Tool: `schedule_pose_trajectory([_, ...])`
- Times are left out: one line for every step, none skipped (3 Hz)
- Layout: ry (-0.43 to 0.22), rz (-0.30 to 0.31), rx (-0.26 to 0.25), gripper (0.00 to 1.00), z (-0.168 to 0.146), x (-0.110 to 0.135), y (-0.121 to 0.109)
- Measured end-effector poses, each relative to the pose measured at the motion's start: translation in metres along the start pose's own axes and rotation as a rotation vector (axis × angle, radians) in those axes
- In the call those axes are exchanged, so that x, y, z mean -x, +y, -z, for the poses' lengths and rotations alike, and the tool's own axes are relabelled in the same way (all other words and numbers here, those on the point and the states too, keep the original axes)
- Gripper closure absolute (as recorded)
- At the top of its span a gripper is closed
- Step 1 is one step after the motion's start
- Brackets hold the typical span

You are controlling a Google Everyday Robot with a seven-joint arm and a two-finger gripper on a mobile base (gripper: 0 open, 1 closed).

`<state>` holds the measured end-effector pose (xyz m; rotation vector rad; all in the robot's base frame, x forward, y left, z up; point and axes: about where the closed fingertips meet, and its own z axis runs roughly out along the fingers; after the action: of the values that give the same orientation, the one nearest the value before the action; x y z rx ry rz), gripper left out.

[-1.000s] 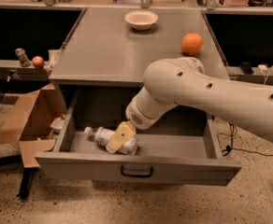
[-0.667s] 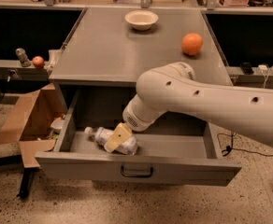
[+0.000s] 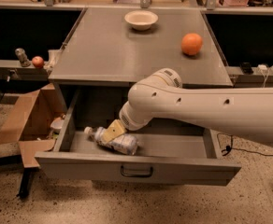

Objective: Pick blue plastic bottle from top drawer and place on counter

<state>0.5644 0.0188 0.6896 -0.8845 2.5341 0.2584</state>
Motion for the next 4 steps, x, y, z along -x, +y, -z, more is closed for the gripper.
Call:
schedule_pose_trajectory([-0.010,-0.039,-0.003,0.00,-0.013,0.004,0.002])
schedule_pose_trajectory([0.007,-0.055,-0.001,0.00,-0.027,-0.001,0.012])
schedule_pose_trajectory([0.038,-0.053,0.012,0.00,-0.036,-0.008,0.020])
schedule_pose_trajectory([0.088,-0.047,0.023,0.00,-0.054,-0.016,0.026])
